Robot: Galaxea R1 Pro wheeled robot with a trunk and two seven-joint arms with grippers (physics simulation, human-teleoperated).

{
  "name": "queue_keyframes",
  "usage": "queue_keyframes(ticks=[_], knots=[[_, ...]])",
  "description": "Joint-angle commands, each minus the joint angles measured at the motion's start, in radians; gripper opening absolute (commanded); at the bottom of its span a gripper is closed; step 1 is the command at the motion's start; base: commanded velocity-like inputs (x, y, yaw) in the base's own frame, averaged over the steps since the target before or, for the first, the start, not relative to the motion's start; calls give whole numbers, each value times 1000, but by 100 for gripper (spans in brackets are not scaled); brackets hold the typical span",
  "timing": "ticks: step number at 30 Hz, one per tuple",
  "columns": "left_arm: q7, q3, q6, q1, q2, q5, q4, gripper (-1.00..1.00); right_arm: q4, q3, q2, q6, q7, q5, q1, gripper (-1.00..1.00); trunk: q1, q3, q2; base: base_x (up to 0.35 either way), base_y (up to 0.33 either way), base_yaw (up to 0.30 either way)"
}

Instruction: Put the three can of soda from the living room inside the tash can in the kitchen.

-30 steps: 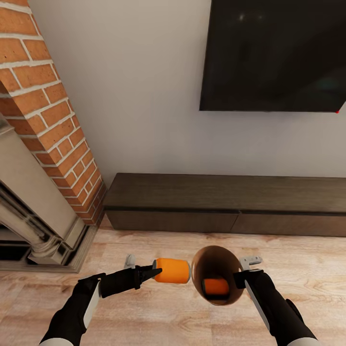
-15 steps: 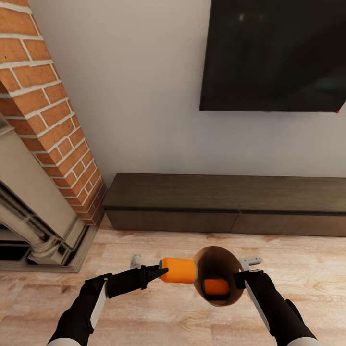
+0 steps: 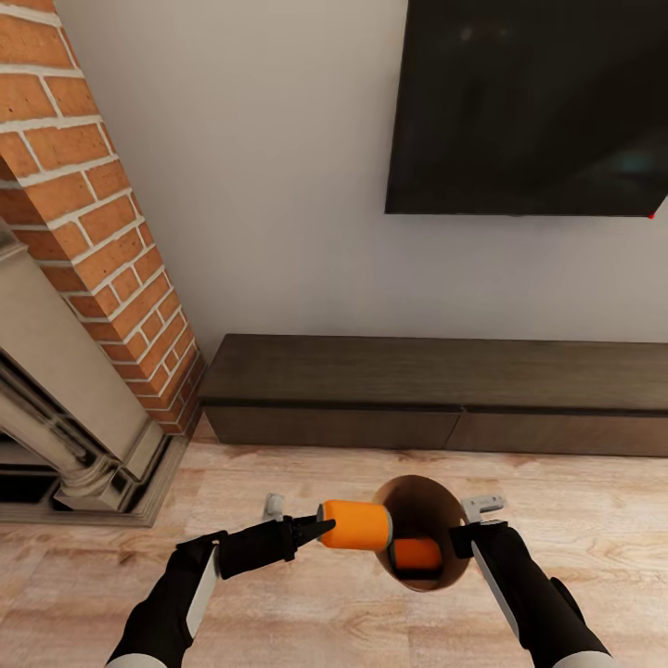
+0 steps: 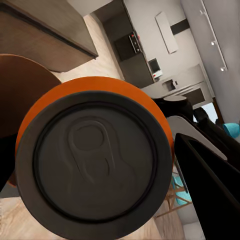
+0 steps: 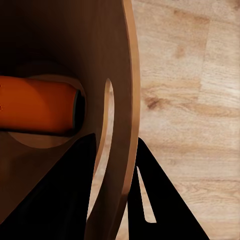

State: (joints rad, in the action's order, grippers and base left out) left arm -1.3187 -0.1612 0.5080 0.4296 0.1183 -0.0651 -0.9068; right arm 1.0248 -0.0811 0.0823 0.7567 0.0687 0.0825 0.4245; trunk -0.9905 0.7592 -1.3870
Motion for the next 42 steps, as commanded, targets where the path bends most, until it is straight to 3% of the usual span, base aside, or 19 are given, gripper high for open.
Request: queue_keyframes(ticks=[1, 7, 29, 34, 42], knots=[[8, 0, 0, 0, 2, -1, 0, -100, 1, 0, -2, -1, -3, -7, 0, -100, 0, 0, 0, 0, 0, 0], [52, 1, 0, 0, 19, -2, -1, -100, 1, 0, -12, -1, -3, -7, 0, -100, 0, 0, 0, 0, 0, 0], [68, 3, 0, 0, 41, -1, -3, -100, 1, 0, -43, -1, 39, -7, 0, -100, 0, 0, 0, 0, 0, 0], [118, 2, 0, 0, 46, -3, -3, -100, 1, -1, -45, -1, 42, -7, 0, -100, 0, 0, 0, 0, 0, 0], [185, 2, -2, 0, 56, -4, -3, -100, 1, -52, -46, 0, 48, -7, 0, -100, 0, 0, 0, 0, 0, 0]])
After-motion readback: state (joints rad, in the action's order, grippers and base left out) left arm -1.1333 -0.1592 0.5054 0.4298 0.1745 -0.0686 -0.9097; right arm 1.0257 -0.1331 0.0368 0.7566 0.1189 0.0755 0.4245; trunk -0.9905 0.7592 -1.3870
